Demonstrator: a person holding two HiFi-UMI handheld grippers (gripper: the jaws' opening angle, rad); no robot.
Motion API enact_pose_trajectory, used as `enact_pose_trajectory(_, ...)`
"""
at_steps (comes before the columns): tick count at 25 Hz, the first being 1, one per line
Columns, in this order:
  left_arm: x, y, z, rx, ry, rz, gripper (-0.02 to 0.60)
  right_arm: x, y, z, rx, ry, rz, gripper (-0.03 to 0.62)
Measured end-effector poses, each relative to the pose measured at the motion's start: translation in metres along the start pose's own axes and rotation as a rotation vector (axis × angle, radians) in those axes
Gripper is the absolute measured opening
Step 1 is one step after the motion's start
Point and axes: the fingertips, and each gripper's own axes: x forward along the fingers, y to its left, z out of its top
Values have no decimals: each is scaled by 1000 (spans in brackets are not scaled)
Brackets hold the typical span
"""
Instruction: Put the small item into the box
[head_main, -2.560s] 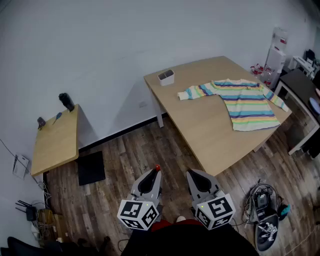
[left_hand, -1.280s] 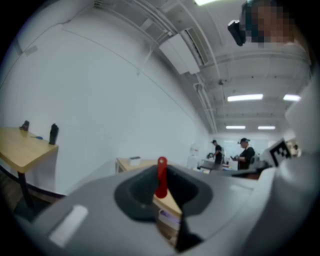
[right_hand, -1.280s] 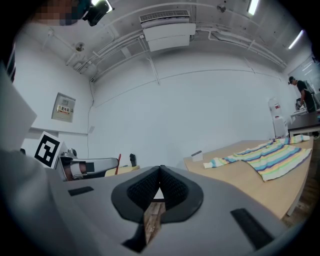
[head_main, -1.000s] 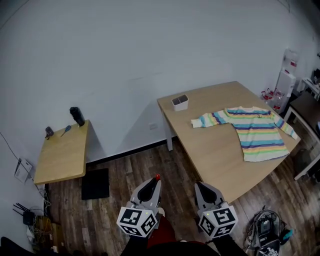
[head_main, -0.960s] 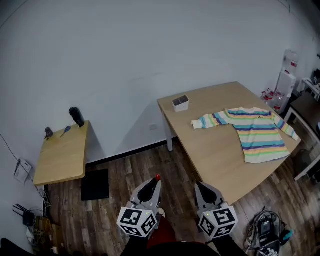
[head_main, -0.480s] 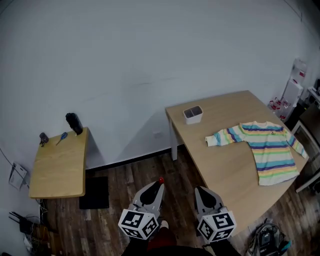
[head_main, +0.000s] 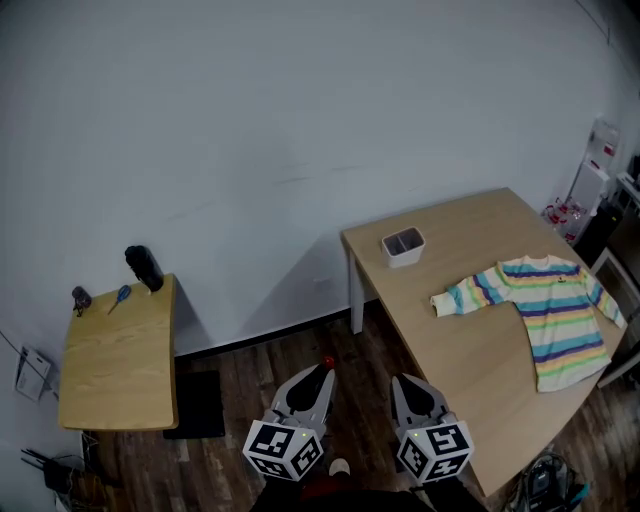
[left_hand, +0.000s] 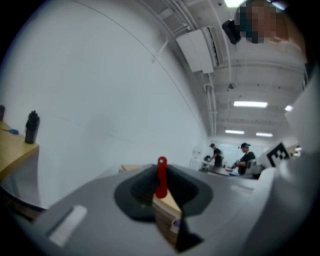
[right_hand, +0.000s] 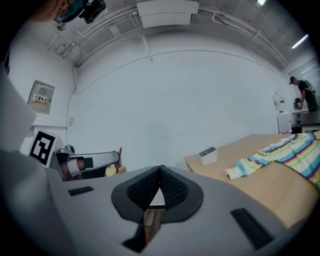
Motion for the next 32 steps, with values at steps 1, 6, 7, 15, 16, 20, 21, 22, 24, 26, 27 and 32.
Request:
enact_pose_trajectory(1,4,6,1,0,1,-3,54,7,0,1,0,0,-3,8)
enact_pose_trajectory(6,22,29,6,-8,1,-18,54,37,0,5,-6,4,-19,8)
enact_pose_trajectory(7,25,33,7,-10,1,-20,54,43,0,5,-7,7,-20,8)
enact_pose_trajectory(15,47,56,5,-23,10,-38,54,75,-3,5,-12,19,-42,8)
enact_pose_trajectory(16,50,59,5,-26,12,-39,54,77,-5,5,-12,24,-47,8)
enact_pose_trajectory(20,64,65,4,-34,22,-53,54,83,-18,4,-9,38,-81,8)
enact_pose_trajectory(21,69,67,3,-35,25,-56,54,84,-23,5,-8,39,-90,8)
enact_pose_trajectory(22,74,69,2,-35,27,-58,54,86,-28,6,-7,38,-98,8)
enact_pose_trajectory(24,86,72,2,-33,31,-63,54,92,-38,7,-4,36,-115,8)
enact_pose_trajectory(26,102,75,3,-26,33,-70,54,101,-51,11,-2,32,-132,8)
enact_pose_trajectory(27,111,77,4,-22,33,-73,54,107,-57,13,0,29,-139,8)
enact_pose_trajectory(32,158,89,9,-24,43,-77,54,140,-87,25,16,19,-149,8)
